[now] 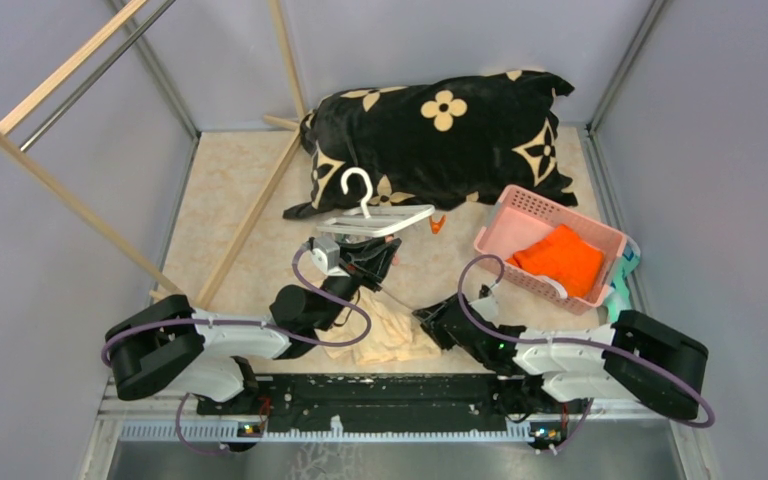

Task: Clip the underwear to the hanger
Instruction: Clamp the underwear onto the hanger.

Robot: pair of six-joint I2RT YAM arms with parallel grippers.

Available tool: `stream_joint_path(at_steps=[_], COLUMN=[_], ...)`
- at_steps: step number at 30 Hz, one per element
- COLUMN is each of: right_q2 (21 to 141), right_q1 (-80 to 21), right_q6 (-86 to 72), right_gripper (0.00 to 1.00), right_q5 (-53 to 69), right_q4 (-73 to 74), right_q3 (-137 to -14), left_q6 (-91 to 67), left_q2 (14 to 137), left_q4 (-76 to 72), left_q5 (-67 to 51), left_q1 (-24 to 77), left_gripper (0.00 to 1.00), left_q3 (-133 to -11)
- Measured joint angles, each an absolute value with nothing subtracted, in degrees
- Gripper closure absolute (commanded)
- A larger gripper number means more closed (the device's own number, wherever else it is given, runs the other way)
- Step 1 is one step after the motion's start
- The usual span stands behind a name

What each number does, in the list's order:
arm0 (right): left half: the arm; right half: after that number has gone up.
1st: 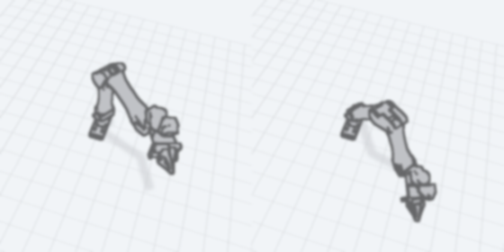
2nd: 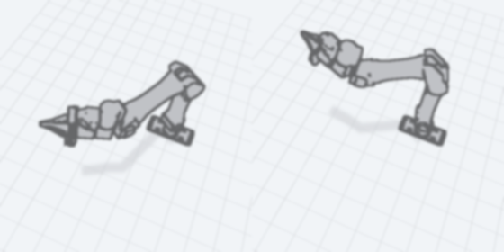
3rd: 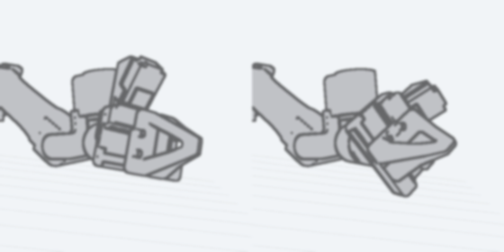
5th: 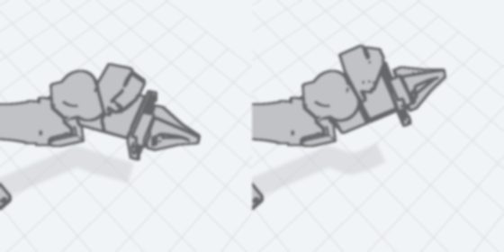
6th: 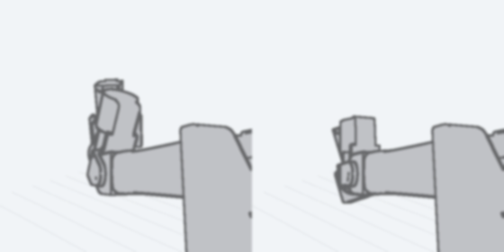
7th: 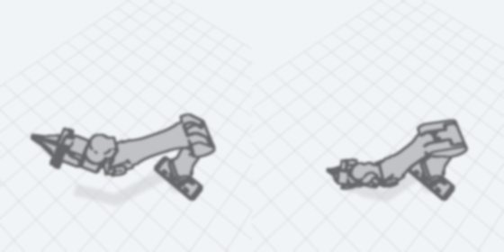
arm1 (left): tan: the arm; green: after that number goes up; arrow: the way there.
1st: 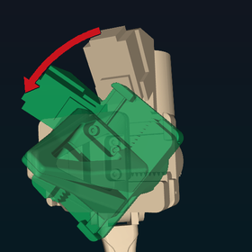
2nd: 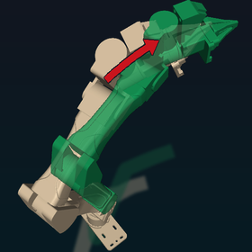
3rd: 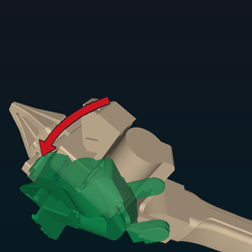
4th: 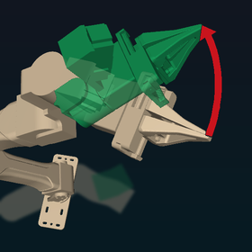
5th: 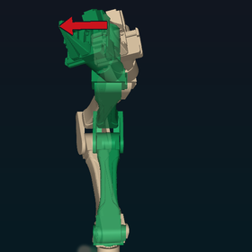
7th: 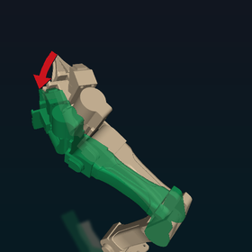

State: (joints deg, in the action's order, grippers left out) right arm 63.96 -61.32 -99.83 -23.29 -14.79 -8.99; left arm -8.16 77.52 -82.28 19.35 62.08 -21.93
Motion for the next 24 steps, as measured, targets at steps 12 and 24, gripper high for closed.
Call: stream_joint_path(at_steps=[12, 24], right_q2=[74.1, 63.4], right_q1=[-61.3, -61.3], right_q6=[-99.2, -68.0], right_gripper=[0.91, 1.00], right_q5=[-25.5, -28.9], right_q4=[-27.0, -28.8], right_q3=[-8.5, -8.4], left_q6=[-8.2, -9.0], left_q2=[77.5, 75.4], left_q4=[-82.3, -81.1], left_q5=[19.4, 19.4], left_q1=[62.1, 61.5], left_gripper=[1.00, 1.00], left_q3=[-21.9, -20.6])
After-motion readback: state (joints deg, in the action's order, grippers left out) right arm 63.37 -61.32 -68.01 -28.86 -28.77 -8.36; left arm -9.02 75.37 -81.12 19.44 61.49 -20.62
